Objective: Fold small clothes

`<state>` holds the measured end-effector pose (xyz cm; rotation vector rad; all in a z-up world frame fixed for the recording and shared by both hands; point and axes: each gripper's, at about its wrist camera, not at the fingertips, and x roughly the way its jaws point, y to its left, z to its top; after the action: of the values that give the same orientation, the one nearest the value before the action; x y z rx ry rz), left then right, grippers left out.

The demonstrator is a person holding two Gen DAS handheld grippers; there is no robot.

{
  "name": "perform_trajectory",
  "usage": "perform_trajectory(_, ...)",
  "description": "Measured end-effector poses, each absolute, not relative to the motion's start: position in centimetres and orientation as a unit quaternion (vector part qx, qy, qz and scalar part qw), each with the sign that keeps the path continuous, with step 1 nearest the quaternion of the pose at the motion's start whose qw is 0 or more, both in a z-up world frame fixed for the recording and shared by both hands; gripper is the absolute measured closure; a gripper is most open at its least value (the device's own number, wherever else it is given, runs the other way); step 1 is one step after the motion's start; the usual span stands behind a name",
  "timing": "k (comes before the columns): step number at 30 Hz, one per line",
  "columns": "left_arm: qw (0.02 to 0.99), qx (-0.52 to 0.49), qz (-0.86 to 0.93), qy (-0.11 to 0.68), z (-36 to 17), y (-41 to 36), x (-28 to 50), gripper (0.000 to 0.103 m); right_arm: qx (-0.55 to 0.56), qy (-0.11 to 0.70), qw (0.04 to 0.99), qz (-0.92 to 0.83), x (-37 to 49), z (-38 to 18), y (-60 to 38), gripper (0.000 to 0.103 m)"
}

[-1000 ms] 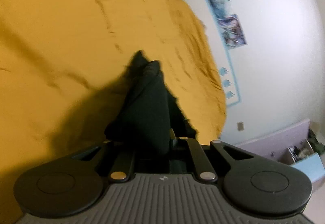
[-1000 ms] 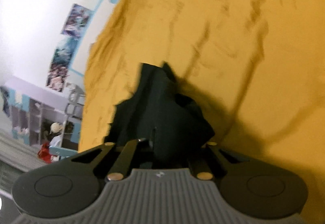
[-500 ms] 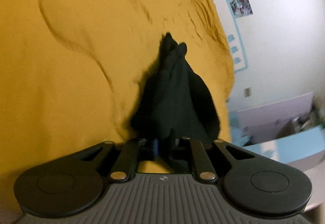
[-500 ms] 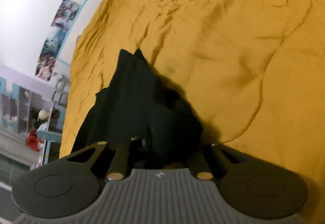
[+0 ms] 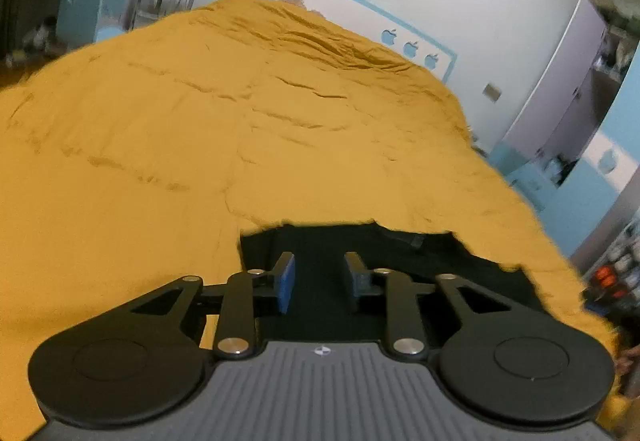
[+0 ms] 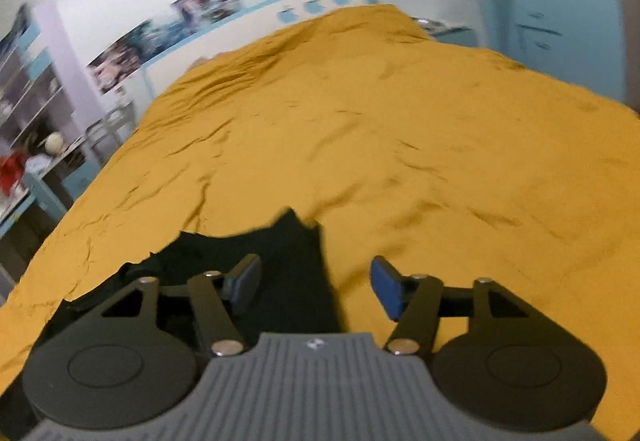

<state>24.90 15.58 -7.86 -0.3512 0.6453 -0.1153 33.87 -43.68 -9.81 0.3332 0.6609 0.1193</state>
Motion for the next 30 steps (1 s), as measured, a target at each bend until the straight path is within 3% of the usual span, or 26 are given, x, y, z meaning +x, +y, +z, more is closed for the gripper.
perform_trajectory(4, 0.924, -0.115, -0.008, 0.363, -11.4, 14.1, 29.7, 0.055, 0.136, 0.337, 0.929, 0.067, 38.7, -11.5, -42.4, 0.041)
perform_trajectory(7, 0.914, -0.13, -0.029, 0.384, -12.7, 13.8, 31.5, 0.055, 0.11, 0.349, 0.928, 0.072, 41.4, -13.2, -41.8, 0.041)
perform_trajectory(12, 0.911, -0.117, -0.057, 0.391, -13.6, 13.6, 32.2, 0.043, 0.09, 0.365, 0.922, 0.091, 44.9, -15.3, -40.3, 0.041)
perform_trajectory(19, 0.904, -0.084, -0.063, 0.414, -14.8, 12.7, 33.4, 0.042, 0.084, 0.381, 0.914, 0.117, 46.3, -16.6, -38.9, 0.041)
perform_trajectory(20, 0.906, -0.081, -0.064, 0.411, -14.9, 12.6, 33.5, 0.044, 0.082, 0.38, 0.914, 0.114, 46.1, -16.6, -38.8, 0.041)
perform_trajectory(22, 0.907, -0.079, -0.064, 0.409, -15.0, 12.5, 33.7, 0.059, 0.081, 0.379, 0.915, 0.113, 46.2, -16.7, -38.5, 0.041)
perform_trajectory(24, 0.906, -0.089, -0.06, 0.409, -15.1, 12.8, 34.0, 0.086, 0.077, 0.378, 0.915, 0.115, 46.2, -16.7, -38.2, 0.041)
perform_trajectory(26, 0.904, -0.11, -0.06, 0.409, -15.1, 13.4, 34.1, 0.089, 0.065, 0.377, 0.918, 0.109, 46.2, -16.8, -37.9, 0.046)
perform_trajectory(27, 0.904, -0.118, -0.063, 0.406, -15.1, 13.6, 34.1, 0.091, 0.058, 0.377, 0.919, 0.103, 46.3, -16.8, -37.7, 0.055)
perform_trajectory(28, 0.908, -0.121, -0.067, 0.395, -14.9, 13.8, 33.8, 0.091, 0.051, 0.377, 0.92, 0.094, 46.3, -16.9, -37.6, 0.073)
perform_trajectory(30, 0.924, -0.124, -0.061, 0.357, -14.3, 14.0, 32.9, 0.092, 0.054, 0.374, 0.922, 0.088, 46.4, -16.9, -37.7, 0.082)
